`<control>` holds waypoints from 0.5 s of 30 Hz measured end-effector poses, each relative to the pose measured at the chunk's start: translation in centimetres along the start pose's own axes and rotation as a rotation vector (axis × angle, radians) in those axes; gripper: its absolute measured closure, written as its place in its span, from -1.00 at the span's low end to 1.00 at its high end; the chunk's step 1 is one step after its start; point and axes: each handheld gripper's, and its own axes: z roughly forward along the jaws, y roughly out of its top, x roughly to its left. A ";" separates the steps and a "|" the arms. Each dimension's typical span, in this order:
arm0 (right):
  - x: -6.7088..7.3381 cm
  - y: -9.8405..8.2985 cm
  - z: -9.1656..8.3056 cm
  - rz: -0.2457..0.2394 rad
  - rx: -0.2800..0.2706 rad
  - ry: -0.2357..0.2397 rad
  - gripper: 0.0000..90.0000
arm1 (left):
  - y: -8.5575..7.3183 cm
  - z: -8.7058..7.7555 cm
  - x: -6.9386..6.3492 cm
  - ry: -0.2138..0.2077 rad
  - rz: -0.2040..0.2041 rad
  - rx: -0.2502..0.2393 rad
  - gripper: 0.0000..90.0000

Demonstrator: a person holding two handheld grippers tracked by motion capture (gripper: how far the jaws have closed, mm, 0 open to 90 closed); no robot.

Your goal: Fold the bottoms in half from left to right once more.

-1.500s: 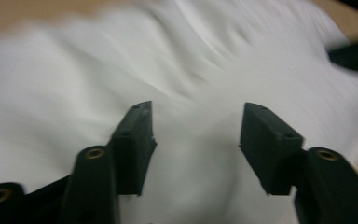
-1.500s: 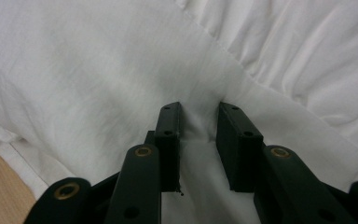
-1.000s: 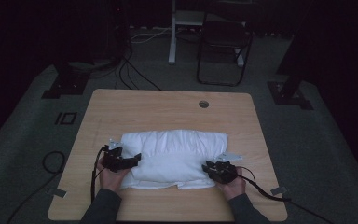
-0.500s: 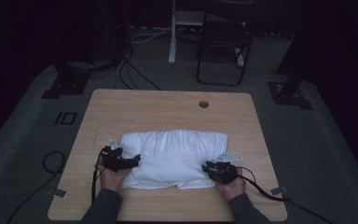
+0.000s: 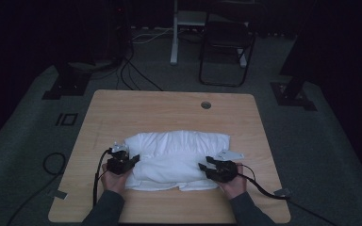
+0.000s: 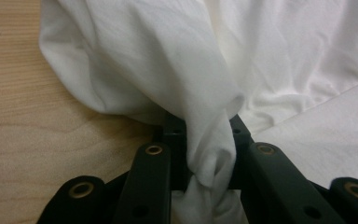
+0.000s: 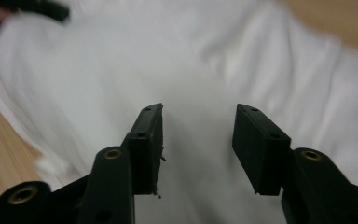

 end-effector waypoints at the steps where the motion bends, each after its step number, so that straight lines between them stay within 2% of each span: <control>1: 0.3 0.6 0.0 -0.008 -0.021 0.005 0.11 | 0.0 -0.1 0.0 -0.001 0.003 -0.002 0.75; 2: 0.7 1.2 0.1 -0.017 -0.037 0.005 0.08 | 0.1 -0.1 0.0 -0.003 0.002 -0.003 0.76; 5: 1.7 2.4 1.2 -0.043 -0.038 0.006 0.05 | 0.4 -0.6 0.0 -0.007 -0.004 -0.015 0.77; 8: 2.7 2.8 2.8 -0.081 -0.018 0.006 0.05 | 0.9 -1.3 -0.1 -0.014 -0.002 -0.038 0.79; 11: 3.1 2.4 4.9 -0.101 0.049 -0.020 0.10 | 1.6 -2.4 -0.2 -0.045 -0.011 -0.081 0.80; 13: 3.3 1.8 6.3 -0.116 0.122 -0.045 0.12 | 2.4 -3.4 -0.4 -0.074 -0.008 -0.119 0.80; 15: 3.5 1.6 6.9 -0.104 0.116 -0.046 0.14 | 3.3 -4.3 -0.9 -0.086 0.003 -0.155 0.80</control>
